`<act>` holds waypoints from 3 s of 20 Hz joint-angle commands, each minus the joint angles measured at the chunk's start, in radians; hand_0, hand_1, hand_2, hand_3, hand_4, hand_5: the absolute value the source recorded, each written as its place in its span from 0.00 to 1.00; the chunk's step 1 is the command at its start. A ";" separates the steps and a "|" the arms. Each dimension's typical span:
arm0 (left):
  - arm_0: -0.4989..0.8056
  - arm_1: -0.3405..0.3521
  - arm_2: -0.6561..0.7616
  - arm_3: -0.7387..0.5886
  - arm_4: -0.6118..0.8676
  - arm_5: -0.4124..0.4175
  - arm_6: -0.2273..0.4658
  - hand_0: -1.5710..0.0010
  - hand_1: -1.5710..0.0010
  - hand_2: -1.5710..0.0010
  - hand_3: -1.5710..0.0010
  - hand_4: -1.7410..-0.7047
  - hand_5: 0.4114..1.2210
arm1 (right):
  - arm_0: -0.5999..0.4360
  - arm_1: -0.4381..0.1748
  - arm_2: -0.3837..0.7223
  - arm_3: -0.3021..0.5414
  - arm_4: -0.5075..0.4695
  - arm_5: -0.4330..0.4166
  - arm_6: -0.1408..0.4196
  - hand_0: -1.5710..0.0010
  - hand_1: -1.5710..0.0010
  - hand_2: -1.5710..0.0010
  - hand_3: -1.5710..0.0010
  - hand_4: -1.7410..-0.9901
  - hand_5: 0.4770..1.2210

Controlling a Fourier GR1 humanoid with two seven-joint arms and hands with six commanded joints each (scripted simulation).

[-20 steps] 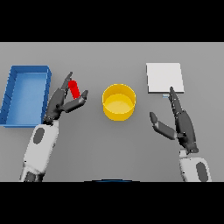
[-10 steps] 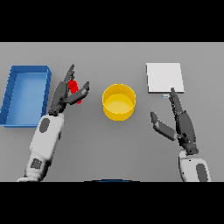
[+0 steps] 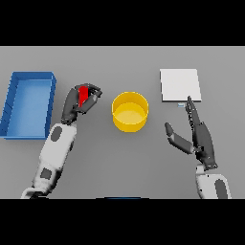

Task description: Pick up the red beaker and tilt it to pour out 1 green nut into yellow bowl. Pick up the yellow bowl and place it on the metallic measuring scale.

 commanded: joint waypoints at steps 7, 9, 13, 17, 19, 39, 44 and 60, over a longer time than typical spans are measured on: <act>0.013 -0.010 0.023 -0.059 0.076 -0.065 -0.016 0.06 0.05 0.05 0.07 0.10 0.92 | -0.005 0.009 0.000 0.010 -0.004 -0.001 -0.012 1.00 1.00 1.00 1.00 0.66 0.23; 0.013 -0.014 0.030 -0.101 0.115 -0.091 -0.020 0.04 0.03 0.03 0.04 0.06 0.91 | 0.013 0.004 0.005 0.008 0.014 -0.008 -0.020 1.00 1.00 1.00 1.00 0.67 0.22; -0.002 0.019 0.006 -0.176 0.133 -0.120 0.029 0.01 0.01 0.01 0.02 0.03 0.89 | 0.003 -0.002 0.001 0.012 0.010 -0.004 -0.030 1.00 1.00 1.00 1.00 0.68 0.23; -0.015 0.061 -0.034 -0.191 0.101 -0.130 0.064 0.01 0.01 0.01 0.01 0.02 0.89 | -0.010 -0.007 0.004 0.016 0.034 -0.017 -0.044 1.00 1.00 1.00 1.00 0.69 0.24; -0.023 0.082 -0.048 -0.192 0.090 -0.136 0.073 0.01 0.01 0.01 0.01 0.02 0.90 | 0.000 -0.011 0.006 0.017 0.038 -0.015 -0.058 1.00 1.00 1.00 1.00 0.69 0.25; -0.335 0.304 -0.652 -0.163 -0.514 -0.351 0.352 0.00 0.00 0.00 0.05 0.04 0.98 | 0.012 -0.013 0.003 -0.024 0.018 0.001 0.005 1.00 1.00 1.00 1.00 0.73 0.27; -0.452 0.307 -0.778 -0.100 -0.646 -0.463 0.287 0.00 0.00 0.00 0.15 0.02 0.99 | 0.010 0.022 0.002 0.007 -0.010 0.002 0.001 1.00 1.00 1.00 1.00 0.72 0.23; -0.662 0.287 -1.103 0.019 -0.967 -0.479 0.060 0.00 0.00 0.00 0.01 0.00 1.00 | 0.015 0.032 0.005 -0.001 0.015 -0.028 -0.020 1.00 1.00 1.00 1.00 0.81 0.12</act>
